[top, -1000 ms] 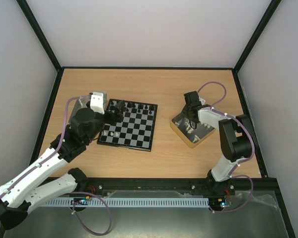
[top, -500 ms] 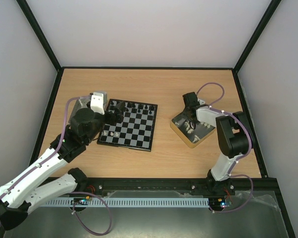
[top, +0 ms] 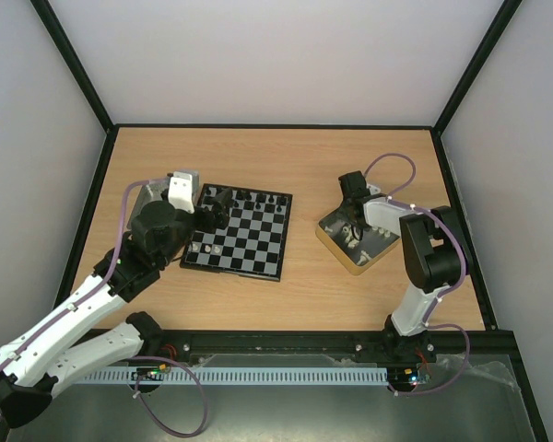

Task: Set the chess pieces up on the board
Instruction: Pick up the chess piece from the storage box.

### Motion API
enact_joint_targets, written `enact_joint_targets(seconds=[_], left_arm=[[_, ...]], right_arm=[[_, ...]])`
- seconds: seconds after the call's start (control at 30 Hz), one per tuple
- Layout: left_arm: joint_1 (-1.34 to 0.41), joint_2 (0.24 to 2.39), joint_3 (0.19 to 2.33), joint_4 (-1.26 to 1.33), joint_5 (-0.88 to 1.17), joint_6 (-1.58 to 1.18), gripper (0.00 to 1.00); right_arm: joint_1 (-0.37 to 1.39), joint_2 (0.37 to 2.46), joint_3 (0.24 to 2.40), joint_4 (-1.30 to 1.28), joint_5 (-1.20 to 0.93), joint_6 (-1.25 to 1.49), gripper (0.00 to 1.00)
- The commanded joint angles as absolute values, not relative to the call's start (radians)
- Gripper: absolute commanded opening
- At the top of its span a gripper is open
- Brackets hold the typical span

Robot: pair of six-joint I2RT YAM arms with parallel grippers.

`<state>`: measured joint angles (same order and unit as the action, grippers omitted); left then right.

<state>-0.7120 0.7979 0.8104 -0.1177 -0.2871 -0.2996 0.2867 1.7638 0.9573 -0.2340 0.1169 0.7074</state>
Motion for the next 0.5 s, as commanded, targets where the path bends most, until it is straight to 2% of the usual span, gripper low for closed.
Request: enact_joint_targets(seconds=[0.0, 0.27, 0.37, 0.47], left_arm=[[-0.706, 0.795, 0.802, -0.098, -0.267, -0.312, 0.97], [-0.702, 0.859, 0.848, -0.092, -0.152, -0.358, 0.99], [-0.697, 0.898, 0.9, -0.092, -0.071, -0.401, 0.99], [-0.695, 0.952, 0.971, -0.093, 0.035, -0.433, 1.0]], right_arm=[[0.28, 1.75, 0.947, -0.225, 0.149, 0.698, 0.11], [0.28, 1.466, 0.872, -0.135, 0.067, 0.616, 0.11], [0.28, 1.349, 0.832, -0.064, -0.066, 0.557, 0.11], [0.279, 1.24, 0.782, 0.051, -0.303, 0.516, 0.12]])
